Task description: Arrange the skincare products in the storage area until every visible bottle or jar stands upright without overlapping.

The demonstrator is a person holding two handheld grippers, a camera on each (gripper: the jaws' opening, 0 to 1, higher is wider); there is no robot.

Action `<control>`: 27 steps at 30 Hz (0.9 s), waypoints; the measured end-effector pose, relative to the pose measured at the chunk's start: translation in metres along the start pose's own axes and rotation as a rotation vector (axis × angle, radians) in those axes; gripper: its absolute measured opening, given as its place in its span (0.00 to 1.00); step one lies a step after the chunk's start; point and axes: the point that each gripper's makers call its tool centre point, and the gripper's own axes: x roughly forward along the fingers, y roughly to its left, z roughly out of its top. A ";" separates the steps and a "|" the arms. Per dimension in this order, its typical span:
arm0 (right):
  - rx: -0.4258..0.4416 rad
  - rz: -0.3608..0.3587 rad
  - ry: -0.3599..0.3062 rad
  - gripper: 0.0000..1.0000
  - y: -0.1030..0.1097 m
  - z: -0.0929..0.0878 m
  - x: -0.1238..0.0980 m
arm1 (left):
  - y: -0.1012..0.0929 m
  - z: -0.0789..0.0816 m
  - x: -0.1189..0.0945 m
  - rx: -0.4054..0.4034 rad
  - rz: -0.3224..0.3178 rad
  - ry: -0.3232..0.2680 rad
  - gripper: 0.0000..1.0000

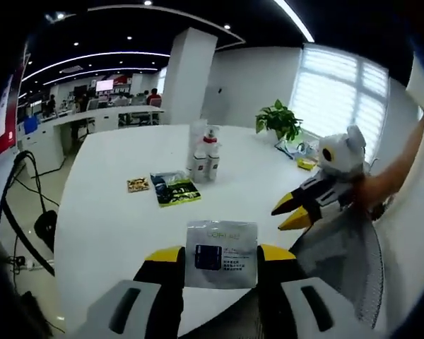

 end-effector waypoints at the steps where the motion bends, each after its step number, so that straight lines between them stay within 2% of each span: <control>1: 0.071 0.028 -0.019 0.26 0.007 0.006 0.003 | -0.002 -0.001 0.000 0.016 -0.009 -0.001 0.42; 5: 0.236 0.122 -0.099 0.30 0.033 0.031 0.007 | -0.009 -0.003 0.000 0.057 -0.025 0.003 0.42; 6: 0.302 0.150 -0.117 0.31 0.039 0.037 0.009 | -0.013 -0.004 0.000 0.078 -0.038 0.003 0.42; 7: 0.342 0.172 -0.127 0.32 0.042 0.040 0.010 | -0.014 -0.004 0.000 0.090 -0.042 0.002 0.42; 8: 0.424 0.206 -0.127 0.32 0.047 0.044 0.012 | -0.017 -0.005 0.000 0.107 -0.052 0.004 0.42; 10: 0.476 0.225 -0.122 0.34 0.049 0.046 0.017 | -0.022 -0.009 0.000 0.134 -0.073 0.017 0.42; 13: 0.490 0.293 -0.060 0.34 0.062 0.042 0.022 | -0.025 -0.009 -0.001 0.172 -0.081 0.011 0.42; 14: 0.486 0.330 -0.013 0.33 0.069 0.038 0.025 | -0.026 -0.010 -0.001 0.183 -0.080 0.014 0.42; 16: 0.449 0.337 0.020 0.29 0.074 0.033 0.029 | -0.028 -0.012 0.000 0.212 -0.079 0.019 0.42; 17: 0.440 0.357 0.058 0.27 0.080 0.029 0.031 | -0.031 -0.014 0.001 0.235 -0.094 0.024 0.42; 19: 0.444 0.389 0.071 0.23 0.090 0.029 0.033 | -0.035 -0.017 0.001 0.269 -0.104 0.033 0.42; 22: 0.399 0.387 0.084 0.16 0.095 0.026 0.034 | -0.040 -0.021 0.001 0.299 -0.121 0.046 0.42; 24: 0.382 0.391 0.100 0.10 0.096 0.022 0.035 | -0.040 -0.020 0.001 0.298 -0.127 0.048 0.42; 27: 0.387 0.390 0.098 0.06 0.094 0.019 0.036 | -0.040 -0.019 0.000 0.294 -0.133 0.042 0.42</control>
